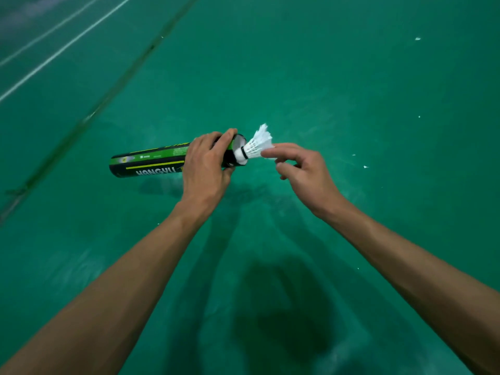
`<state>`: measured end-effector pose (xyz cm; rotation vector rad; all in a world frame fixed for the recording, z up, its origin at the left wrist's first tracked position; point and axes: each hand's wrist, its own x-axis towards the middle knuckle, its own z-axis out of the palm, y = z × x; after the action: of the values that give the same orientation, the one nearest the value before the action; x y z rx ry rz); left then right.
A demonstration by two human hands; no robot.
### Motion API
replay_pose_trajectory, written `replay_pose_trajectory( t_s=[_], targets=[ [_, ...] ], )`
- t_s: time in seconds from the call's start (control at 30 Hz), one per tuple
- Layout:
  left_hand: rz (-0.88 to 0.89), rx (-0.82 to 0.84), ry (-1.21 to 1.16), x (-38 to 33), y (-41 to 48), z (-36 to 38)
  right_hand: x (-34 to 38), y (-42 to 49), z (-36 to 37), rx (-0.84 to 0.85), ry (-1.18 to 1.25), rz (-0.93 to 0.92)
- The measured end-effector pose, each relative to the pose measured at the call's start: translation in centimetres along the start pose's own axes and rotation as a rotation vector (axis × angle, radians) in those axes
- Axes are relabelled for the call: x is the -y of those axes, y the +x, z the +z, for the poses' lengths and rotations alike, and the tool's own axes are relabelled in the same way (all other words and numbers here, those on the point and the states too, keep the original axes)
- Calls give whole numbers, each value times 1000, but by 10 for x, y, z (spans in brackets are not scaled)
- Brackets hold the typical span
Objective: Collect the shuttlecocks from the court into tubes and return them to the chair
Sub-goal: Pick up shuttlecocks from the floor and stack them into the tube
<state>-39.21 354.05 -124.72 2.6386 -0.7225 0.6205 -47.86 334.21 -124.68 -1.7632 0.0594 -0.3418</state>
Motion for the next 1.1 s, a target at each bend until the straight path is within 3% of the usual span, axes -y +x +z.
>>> replay_pose_trajectory(
  t_s=[0.3, 0.37, 0.5, 0.77, 0.9, 1.1],
  targets=[
    [-17, -45, -39, 18, -30, -34, 49, -10, 43, 410, 27, 143],
    [-36, -56, -29, 25, -38, -45, 60, -12, 45, 357, 49, 83],
    [-57, -84, -40, 34, -44, -65, 72, -10, 45, 77, 52, 13],
    [13, -93, -85, 1, -33, -77, 92, -31, 57, 404, -143, -67],
    [96, -101, -114, -19, -31, -82, 94, -26, 59, 408, 24, 15],
    [143, -115, -87, -22, -25, -90, 101, -19, 52, 395, 58, 1]
  ],
)
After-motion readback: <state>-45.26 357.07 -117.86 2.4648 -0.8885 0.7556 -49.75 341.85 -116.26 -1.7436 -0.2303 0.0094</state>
